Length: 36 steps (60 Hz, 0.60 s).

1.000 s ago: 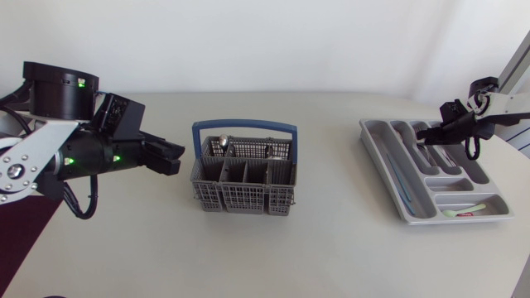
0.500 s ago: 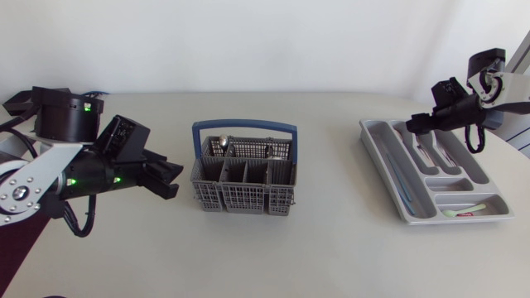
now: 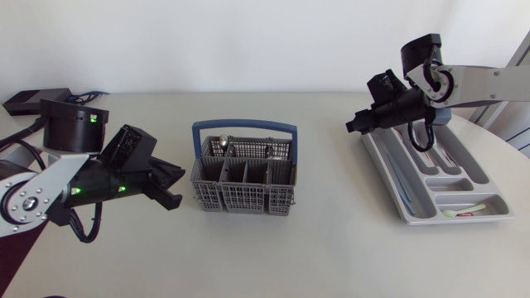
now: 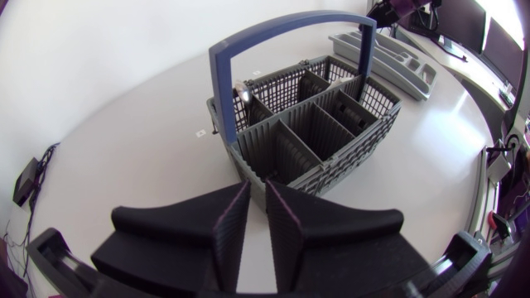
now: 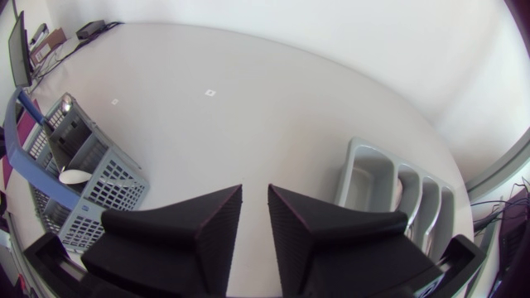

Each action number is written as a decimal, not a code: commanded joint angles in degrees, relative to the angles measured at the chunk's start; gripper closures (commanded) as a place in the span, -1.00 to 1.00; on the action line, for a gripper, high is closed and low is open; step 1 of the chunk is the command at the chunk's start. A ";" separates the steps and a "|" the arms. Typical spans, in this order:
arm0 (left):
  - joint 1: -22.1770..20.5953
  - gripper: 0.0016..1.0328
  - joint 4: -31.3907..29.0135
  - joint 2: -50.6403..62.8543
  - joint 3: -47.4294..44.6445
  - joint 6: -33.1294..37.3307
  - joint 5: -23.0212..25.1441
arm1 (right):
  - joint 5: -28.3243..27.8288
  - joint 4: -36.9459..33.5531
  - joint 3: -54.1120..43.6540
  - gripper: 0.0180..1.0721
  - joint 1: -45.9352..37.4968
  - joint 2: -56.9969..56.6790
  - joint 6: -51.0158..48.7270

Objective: Sort the cutlery from the basket into the organizer compartments.

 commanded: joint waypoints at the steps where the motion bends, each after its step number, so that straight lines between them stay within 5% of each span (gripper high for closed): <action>1: -0.39 0.93 1.05 1.78 -2.02 2.20 0.83 | -0.82 0.67 0.56 0.87 1.46 2.33 2.17; 36: -0.21 0.93 3.87 11.36 -0.79 6.25 6.89 | -10.31 1.37 10.85 0.89 9.11 14.46 7.35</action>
